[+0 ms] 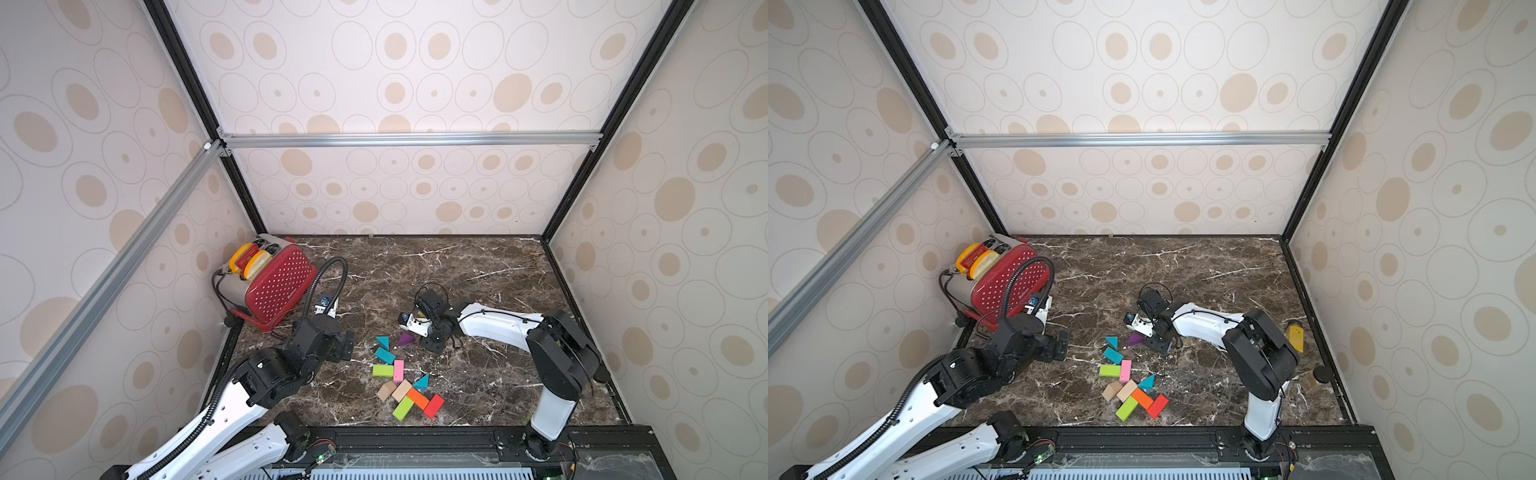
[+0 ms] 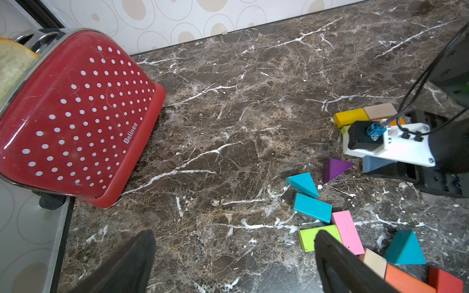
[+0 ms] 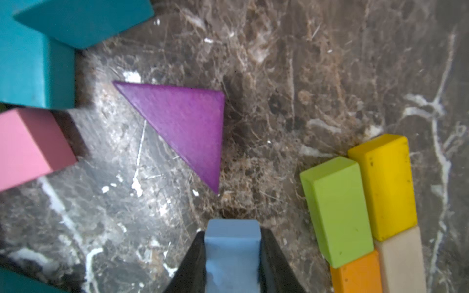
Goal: Assemble a piece of candy with building blocks
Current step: Assemble the building block at the center of the board.
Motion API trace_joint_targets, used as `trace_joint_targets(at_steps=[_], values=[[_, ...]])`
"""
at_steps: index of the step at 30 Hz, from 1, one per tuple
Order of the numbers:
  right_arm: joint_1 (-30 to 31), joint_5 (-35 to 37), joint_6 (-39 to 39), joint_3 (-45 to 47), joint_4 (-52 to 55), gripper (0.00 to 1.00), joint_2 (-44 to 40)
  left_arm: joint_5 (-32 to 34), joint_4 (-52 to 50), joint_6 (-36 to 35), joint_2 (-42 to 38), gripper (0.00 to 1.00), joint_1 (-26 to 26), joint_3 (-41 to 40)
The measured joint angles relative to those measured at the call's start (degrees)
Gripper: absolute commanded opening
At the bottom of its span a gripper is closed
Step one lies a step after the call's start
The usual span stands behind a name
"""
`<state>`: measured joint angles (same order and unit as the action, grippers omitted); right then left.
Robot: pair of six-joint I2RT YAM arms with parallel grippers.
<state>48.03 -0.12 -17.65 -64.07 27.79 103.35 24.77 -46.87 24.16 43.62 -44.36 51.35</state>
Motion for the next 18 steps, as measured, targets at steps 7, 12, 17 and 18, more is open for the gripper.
trace_joint_targets(at_steps=[7, 12, 17, 18], values=[[-0.4, 0.0, -5.0, -1.6, 0.3, 0.37, 1.9, -0.1, 0.0, 0.0, 0.1, 0.98, 0.0, 0.0], [-0.9, 0.0, -6.5, -2.2, -0.3, 0.58, 2.3, -0.2, 0.0, -0.3, 0.4, 0.98, 0.0, 0.0], [-0.9, 1.3, -1.1, -2.1, -0.7, 0.61, 0.2, -0.4, 0.0, -0.6, 1.0, 0.98, 0.0, 0.0], [-0.9, 1.9, 1.7, -2.0, -0.6, 0.61, -1.1, -0.4, 0.0, -0.6, 1.0, 0.98, 0.0, 0.0]])
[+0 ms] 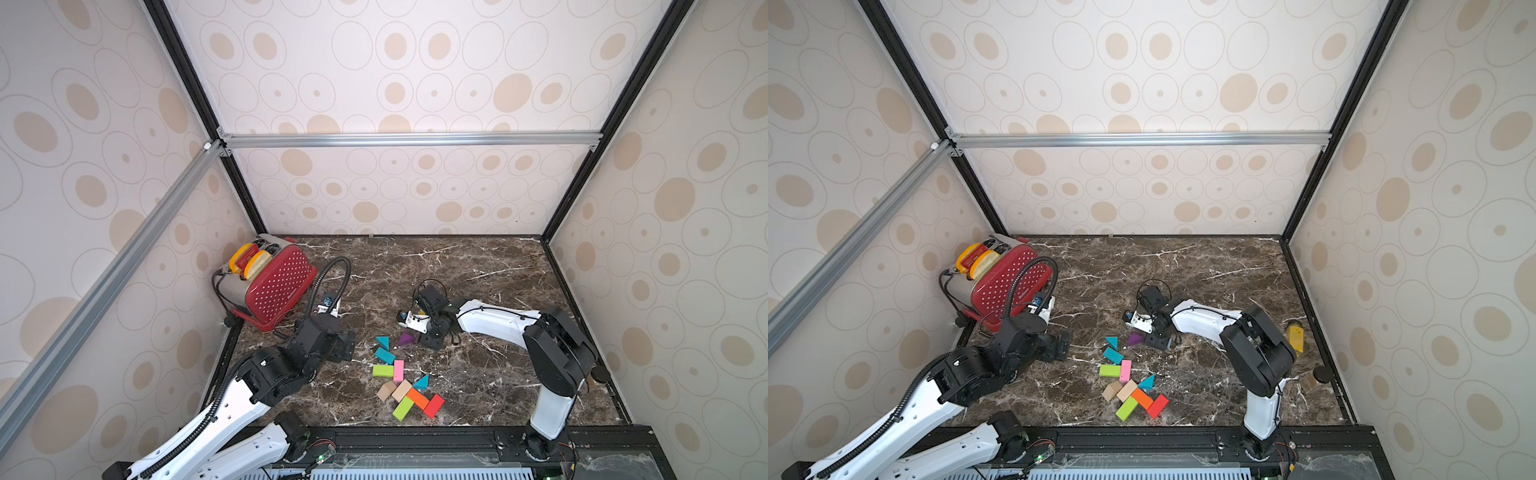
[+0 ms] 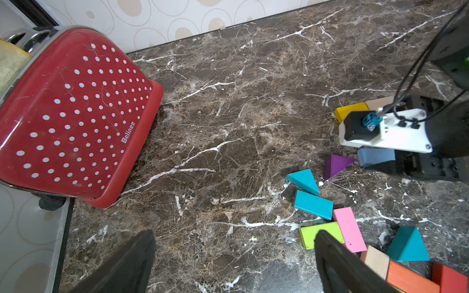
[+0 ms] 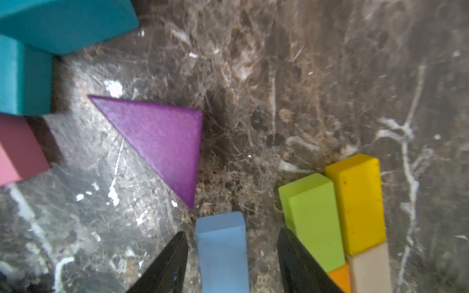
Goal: Assemble a piece of candy with building blocks
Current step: Assemble the building block at the center of the board.
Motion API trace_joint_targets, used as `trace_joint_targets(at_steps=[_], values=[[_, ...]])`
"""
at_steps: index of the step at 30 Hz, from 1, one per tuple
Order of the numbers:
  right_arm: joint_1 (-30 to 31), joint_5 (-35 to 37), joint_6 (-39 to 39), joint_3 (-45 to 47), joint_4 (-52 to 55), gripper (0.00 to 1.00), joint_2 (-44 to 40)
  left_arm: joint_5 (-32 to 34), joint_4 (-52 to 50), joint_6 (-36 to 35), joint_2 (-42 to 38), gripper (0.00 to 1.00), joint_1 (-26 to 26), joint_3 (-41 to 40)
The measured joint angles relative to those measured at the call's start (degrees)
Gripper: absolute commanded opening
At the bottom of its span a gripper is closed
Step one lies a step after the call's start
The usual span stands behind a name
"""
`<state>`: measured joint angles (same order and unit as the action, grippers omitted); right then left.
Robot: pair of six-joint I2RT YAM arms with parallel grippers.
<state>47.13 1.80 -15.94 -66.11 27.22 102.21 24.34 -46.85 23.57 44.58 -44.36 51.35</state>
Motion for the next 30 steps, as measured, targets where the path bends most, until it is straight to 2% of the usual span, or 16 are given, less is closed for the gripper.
trace_joint_targets(at_steps=[3, 7, 12, 18, 30], values=[[0.0, 1.2, 10.9, 2.0, -0.7, 0.63, -6.6, -0.1, 0.0, 0.0, -0.1, 0.98, 0.0, 0.0], [0.1, 1.5, 25.2, 7.9, -2.3, 0.6, -15.0, -0.6, 0.0, -0.1, -0.5, 0.98, 0.0, 0.0], [1.4, 2.6, 37.4, 12.1, -1.3, 0.54, -14.2, -1.2, 0.0, -0.4, -0.5, 0.98, 0.0, 0.0], [2.1, 3.1, 43.6, 12.3, -0.5, 0.52, -9.8, -1.4, 0.0, -0.4, -1.0, 0.99, 0.0, 0.0], [2.1, 3.2, 49.0, 9.5, -0.6, 0.51, -3.5, -1.4, 0.0, -0.4, -1.1, 0.98, 0.0, 0.0]])
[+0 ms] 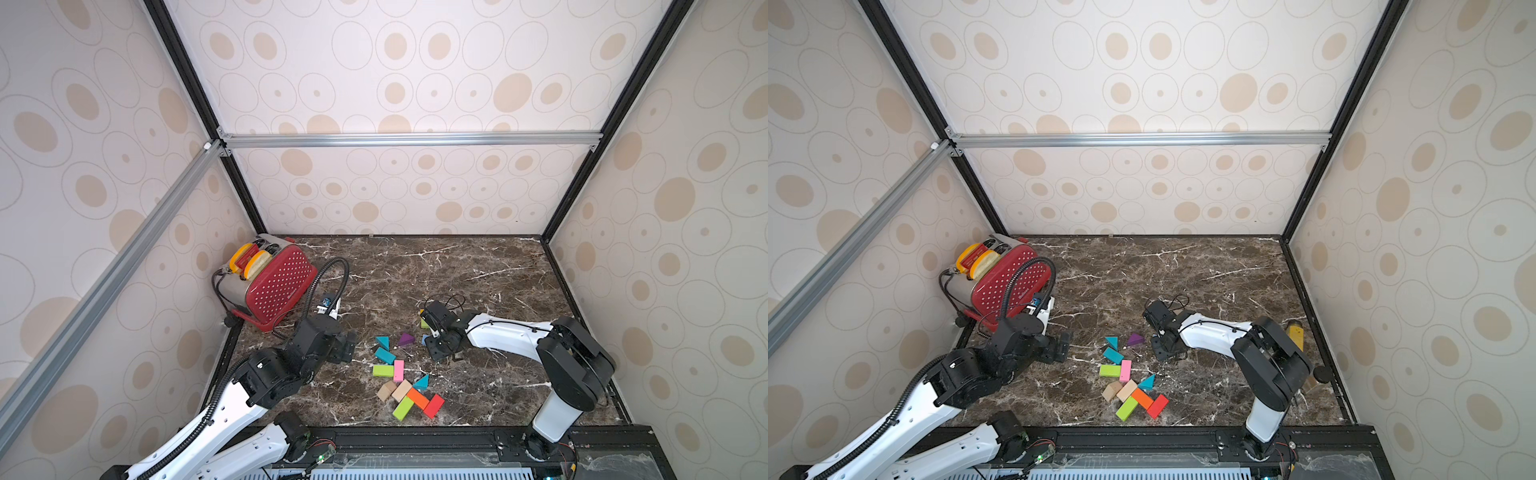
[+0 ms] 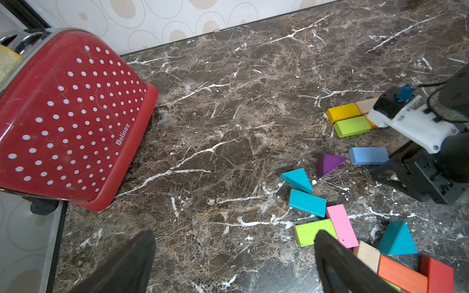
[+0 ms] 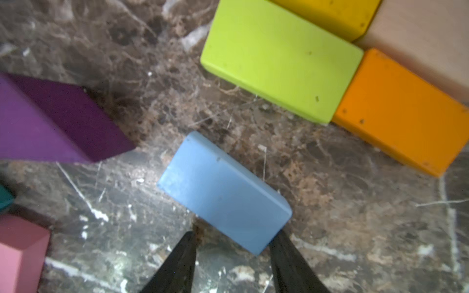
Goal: Assemble a piece of candy with building blocks
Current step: Assemble the building block at the center of the board.
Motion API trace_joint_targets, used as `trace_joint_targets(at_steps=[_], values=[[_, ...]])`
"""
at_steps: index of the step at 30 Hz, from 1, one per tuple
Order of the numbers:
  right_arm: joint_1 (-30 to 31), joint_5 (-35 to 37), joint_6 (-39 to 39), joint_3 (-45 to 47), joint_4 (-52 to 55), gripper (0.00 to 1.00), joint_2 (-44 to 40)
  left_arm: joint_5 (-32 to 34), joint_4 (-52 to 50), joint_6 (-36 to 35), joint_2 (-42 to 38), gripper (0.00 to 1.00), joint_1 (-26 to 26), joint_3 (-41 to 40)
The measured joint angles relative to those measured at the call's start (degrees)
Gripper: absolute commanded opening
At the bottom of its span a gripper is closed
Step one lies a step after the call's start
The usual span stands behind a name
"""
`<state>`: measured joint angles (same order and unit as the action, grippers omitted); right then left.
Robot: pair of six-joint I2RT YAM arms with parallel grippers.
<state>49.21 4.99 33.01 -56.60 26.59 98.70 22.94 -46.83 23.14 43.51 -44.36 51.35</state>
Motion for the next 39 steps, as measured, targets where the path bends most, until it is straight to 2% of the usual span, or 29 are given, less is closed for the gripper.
trace_joint_targets(at_steps=[10, 39], values=[[-0.7, 1.9, 1.8, -2.9, 0.0, 0.46, 2.5, -0.1, 0.0, 0.0, 0.0, 0.99, 0.0, 0.0], [-3.3, 0.9, 4.5, -3.9, -0.7, 0.47, 3.4, -0.4, 0.0, 0.0, 0.2, 0.98, 0.0, 0.0]])
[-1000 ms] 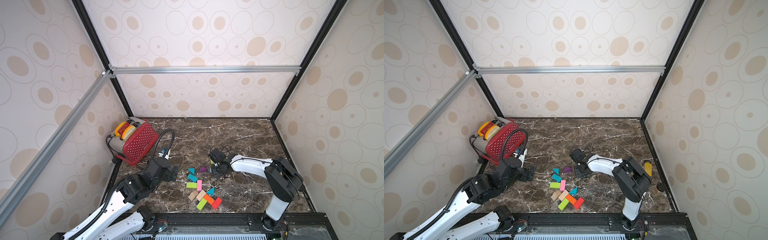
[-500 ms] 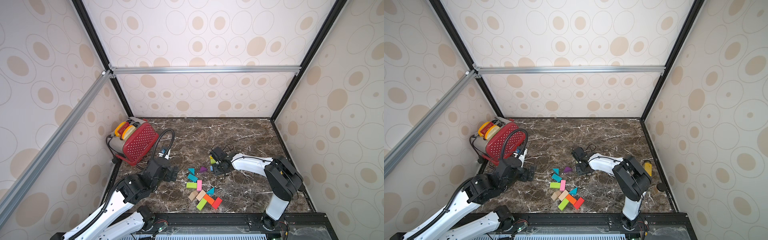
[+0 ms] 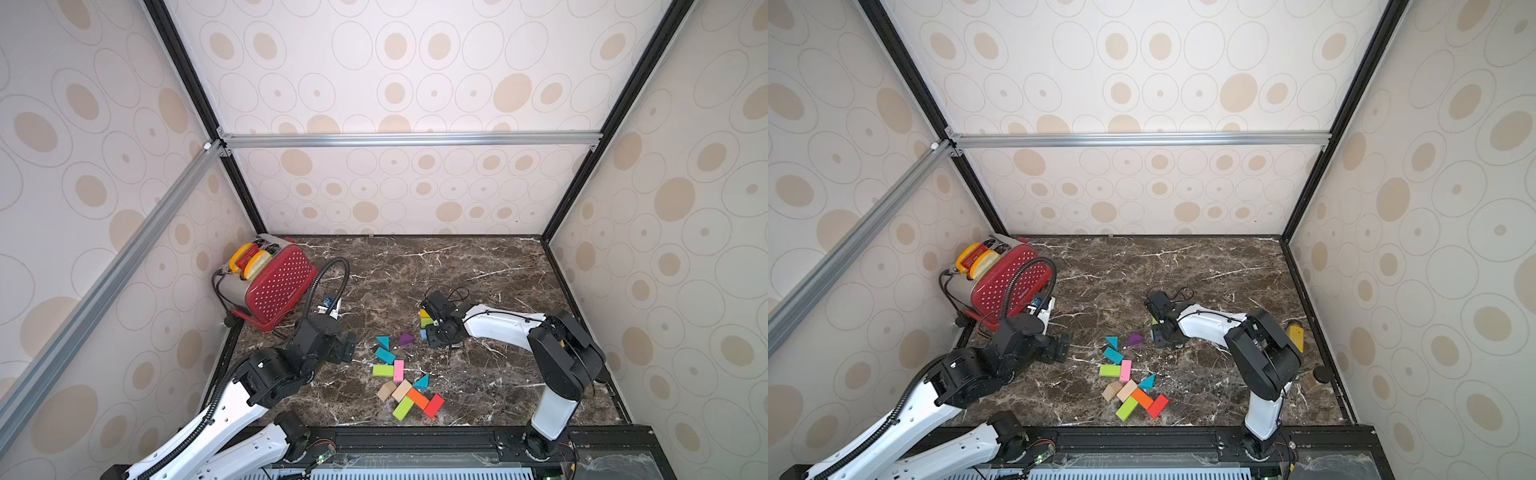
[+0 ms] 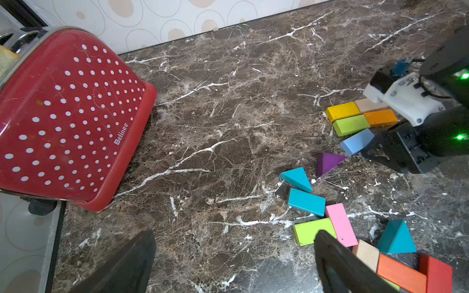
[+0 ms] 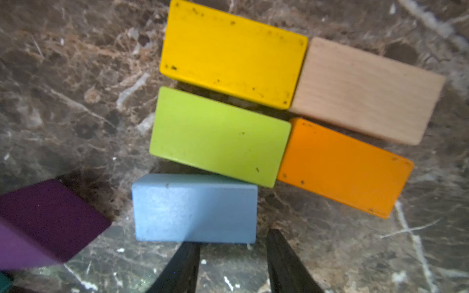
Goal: Assemble a piece of candy with building blocks
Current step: Assemble the building block at the center of the board.
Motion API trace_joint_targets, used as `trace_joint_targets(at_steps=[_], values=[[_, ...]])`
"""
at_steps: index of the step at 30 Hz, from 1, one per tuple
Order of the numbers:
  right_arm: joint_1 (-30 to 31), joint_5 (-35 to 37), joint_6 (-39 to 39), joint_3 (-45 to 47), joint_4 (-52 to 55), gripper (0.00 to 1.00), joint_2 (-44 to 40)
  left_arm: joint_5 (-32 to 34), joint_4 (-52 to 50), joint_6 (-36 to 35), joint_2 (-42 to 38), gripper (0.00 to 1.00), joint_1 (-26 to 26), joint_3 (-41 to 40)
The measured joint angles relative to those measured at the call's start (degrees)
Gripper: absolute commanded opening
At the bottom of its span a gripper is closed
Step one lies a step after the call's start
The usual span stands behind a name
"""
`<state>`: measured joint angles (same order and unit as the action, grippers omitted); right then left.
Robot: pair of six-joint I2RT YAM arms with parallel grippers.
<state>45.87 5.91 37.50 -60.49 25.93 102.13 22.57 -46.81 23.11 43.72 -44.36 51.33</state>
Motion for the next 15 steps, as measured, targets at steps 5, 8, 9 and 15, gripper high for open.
trace_joint_targets(at_steps=[5, 8, 9, 15], values=[[1.6, -1.1, 0.3, 0.0, -0.2, 0.47, -0.1, -0.2, 0.0, 0.0, 0.0, 0.98, 0.0, 0.0], [2.9, -1.5, 1.3, 0.0, -0.2, 0.42, -0.2, -0.2, 0.0, 0.0, 0.0, 0.98, 0.0, 0.0], [3.1, -1.7, 1.5, 0.0, -0.3, 0.42, -0.2, -0.2, 0.0, 0.0, 0.0, 0.99, 0.0, 0.0], [3.3, -2.6, 2.6, -0.7, 0.2, 0.46, 0.1, -0.2, 0.0, 0.0, 0.0, 0.98, 0.0, 0.0]])
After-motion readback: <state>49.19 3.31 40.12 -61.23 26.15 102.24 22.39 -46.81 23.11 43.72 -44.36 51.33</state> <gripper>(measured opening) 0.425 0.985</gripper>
